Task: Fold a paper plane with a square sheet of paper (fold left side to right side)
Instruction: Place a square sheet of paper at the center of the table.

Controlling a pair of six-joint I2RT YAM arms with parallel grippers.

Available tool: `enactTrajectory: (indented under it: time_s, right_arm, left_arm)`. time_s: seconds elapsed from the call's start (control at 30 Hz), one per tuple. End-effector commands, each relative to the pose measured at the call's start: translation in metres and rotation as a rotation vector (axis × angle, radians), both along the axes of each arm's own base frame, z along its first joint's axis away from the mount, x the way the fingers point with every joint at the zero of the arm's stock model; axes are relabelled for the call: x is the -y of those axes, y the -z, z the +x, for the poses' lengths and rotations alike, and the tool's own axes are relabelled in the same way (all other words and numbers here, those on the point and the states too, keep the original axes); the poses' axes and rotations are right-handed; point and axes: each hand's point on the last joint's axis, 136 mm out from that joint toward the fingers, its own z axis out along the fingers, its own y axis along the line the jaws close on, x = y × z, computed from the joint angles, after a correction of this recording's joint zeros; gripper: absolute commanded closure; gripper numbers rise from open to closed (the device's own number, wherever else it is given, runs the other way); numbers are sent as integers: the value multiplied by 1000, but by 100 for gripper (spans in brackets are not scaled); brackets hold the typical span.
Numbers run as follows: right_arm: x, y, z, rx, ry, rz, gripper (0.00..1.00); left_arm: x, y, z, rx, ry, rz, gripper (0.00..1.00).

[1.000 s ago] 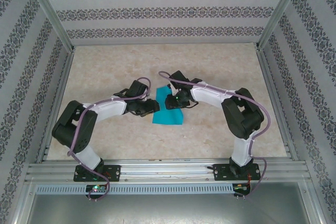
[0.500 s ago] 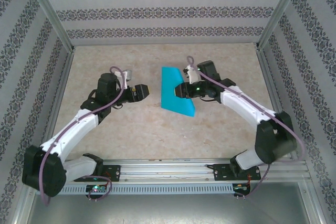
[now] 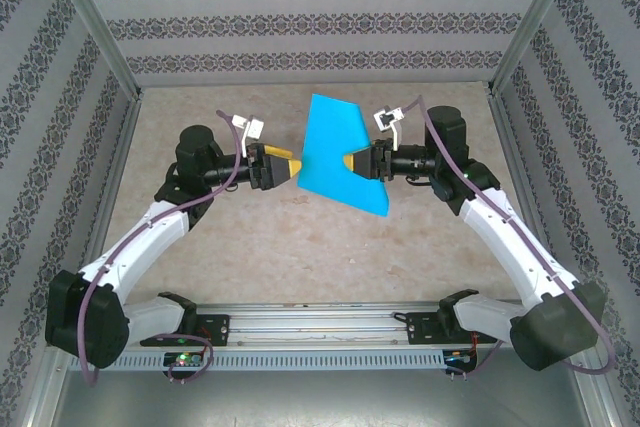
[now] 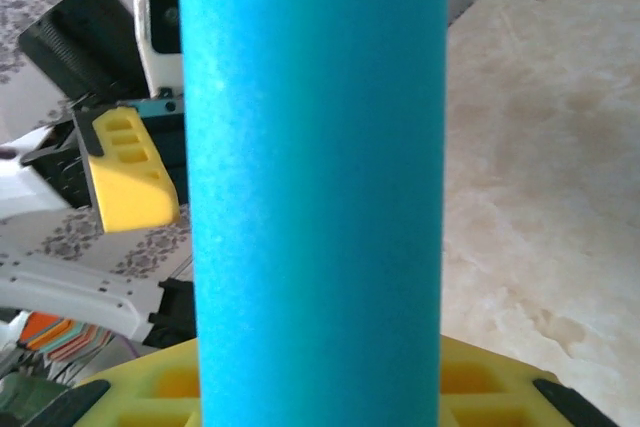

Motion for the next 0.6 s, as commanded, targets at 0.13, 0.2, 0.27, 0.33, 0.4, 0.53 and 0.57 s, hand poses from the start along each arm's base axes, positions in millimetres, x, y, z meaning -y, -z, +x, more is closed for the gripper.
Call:
enactTrajectory:
  time_s: [0.13,0.2,0.27,0.33,0.4,0.53,0.57]
  right_arm:
    - [-14,-16,-14,17,-113,44,66]
    - [-20,-14,-16,16,-132,40,66]
    - [-25,-13,-18,16,-150,35,66]
    - [-28,-12,-19,14,-165,33,66]
    - [-31,-10,-19,9,-171,25,66]
    - [-32,-3,-17,-3,-168,4,66]
    - [-32,-1,-17,-7,-169,0,66]
  left_arm:
    - [12,-38,-15,116,150,-61,12]
    - [15,-37,-16,106,164,-61,13]
    - [18,-35,-16,94,176,-60,15]
    - [19,-34,-17,86,187,-59,18]
    - [20,-33,-17,82,195,-58,22]
    - [21,-31,-19,69,212,-55,38]
    - [21,-30,-19,66,213,-53,42]
